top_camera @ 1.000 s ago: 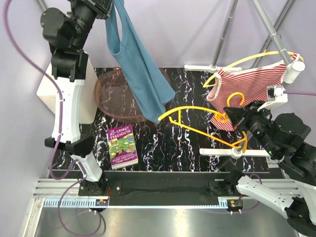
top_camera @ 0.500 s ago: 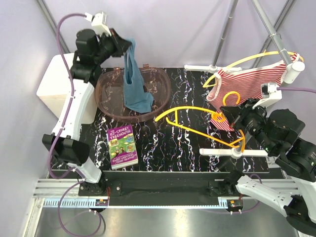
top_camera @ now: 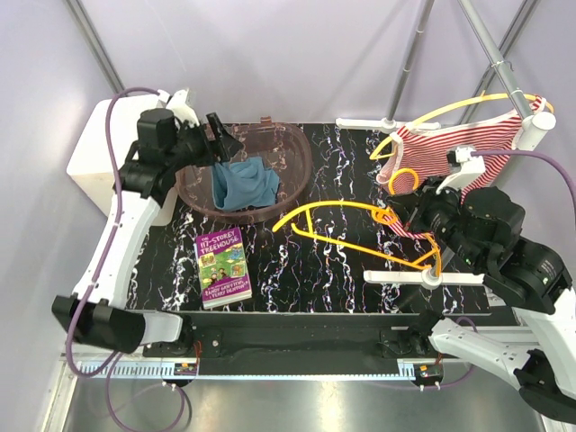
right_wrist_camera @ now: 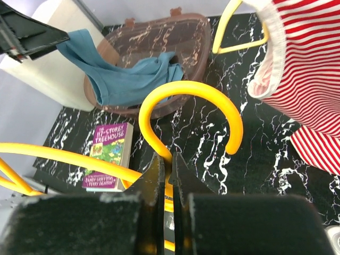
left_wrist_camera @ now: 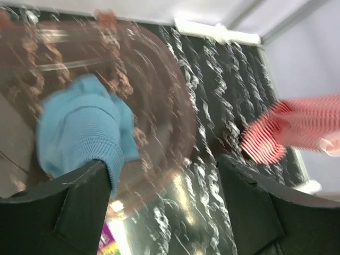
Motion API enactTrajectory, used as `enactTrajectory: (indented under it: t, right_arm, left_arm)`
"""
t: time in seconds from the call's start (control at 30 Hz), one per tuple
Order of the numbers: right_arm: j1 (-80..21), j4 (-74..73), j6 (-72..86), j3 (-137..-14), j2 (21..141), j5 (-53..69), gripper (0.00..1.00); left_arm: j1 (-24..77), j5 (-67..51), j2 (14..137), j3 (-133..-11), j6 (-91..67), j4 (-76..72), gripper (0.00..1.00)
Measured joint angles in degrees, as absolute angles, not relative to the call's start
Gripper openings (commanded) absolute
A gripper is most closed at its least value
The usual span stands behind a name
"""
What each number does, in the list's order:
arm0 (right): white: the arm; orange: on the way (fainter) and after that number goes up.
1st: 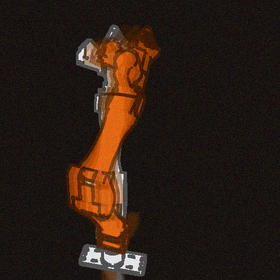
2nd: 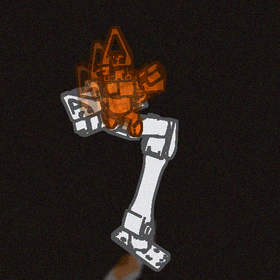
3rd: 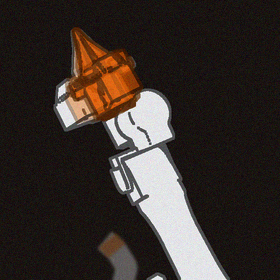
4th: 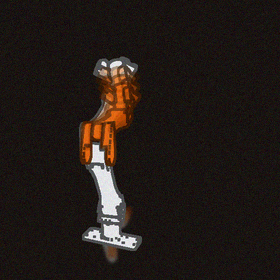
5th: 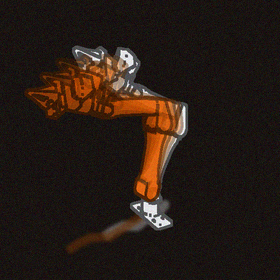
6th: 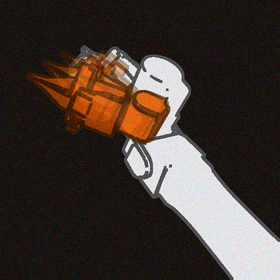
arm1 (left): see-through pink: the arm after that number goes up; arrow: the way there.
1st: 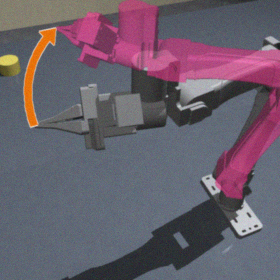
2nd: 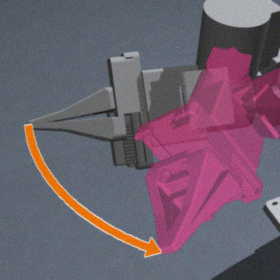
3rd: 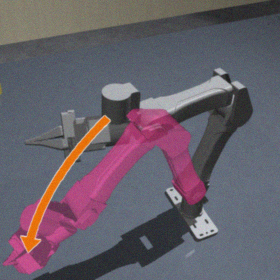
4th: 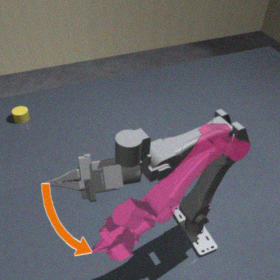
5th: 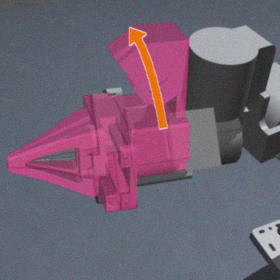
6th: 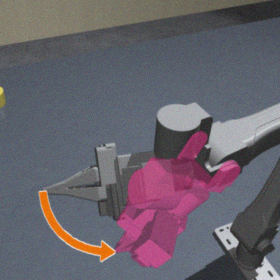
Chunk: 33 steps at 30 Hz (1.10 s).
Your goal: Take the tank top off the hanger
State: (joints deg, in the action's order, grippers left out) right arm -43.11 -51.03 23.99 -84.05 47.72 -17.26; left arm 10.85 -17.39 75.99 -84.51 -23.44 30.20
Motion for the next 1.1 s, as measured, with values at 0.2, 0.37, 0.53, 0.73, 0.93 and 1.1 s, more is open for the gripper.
enactTrajectory:
  t: [0.2, 0.37, 0.53, 0.73, 0.93, 1.1]
  right_arm:
    - [-43.11, -52.82, 23.11, -82.21, 47.86, -14.55, 0.00]
    - [-43.11, -53.98, 22.55, -79.00, 46.74, -11.90, 0.00]
    - [-43.13, -56.66, 21.76, -76.29, 45.04, -9.26, 0.00]
    - [-43.13, -58.63, 20.58, -76.20, 44.60, -8.73, 0.00]
    - [-43.13, -59.86, 20.14, -76.03, 42.87, -6.92, 0.00]
    - [-43.11, -59.90, 20.14, -76.01, 42.57, -6.31, 0.00]
  left_arm:
    - [18.39, -22.02, 70.04, -83.13, -26.46, 31.64, 0.84]
    - [26.89, -30.02, 70.02, -87.83, -27.16, 32.51, 0.85]
    - [30.46, -39.53, 72.66, -96.99, -27.44, 31.33, 0.86]
    - [42.41, -43.29, 73.32, -97.54, -24.14, 33.04, 0.88]
    - [47.42, -38.26, 74.02, -97.54, -19.84, 39.57, 0.58]
    - [47.22, -29.28, 74.41, -100.40, -17.69, 45.04, 0.29]
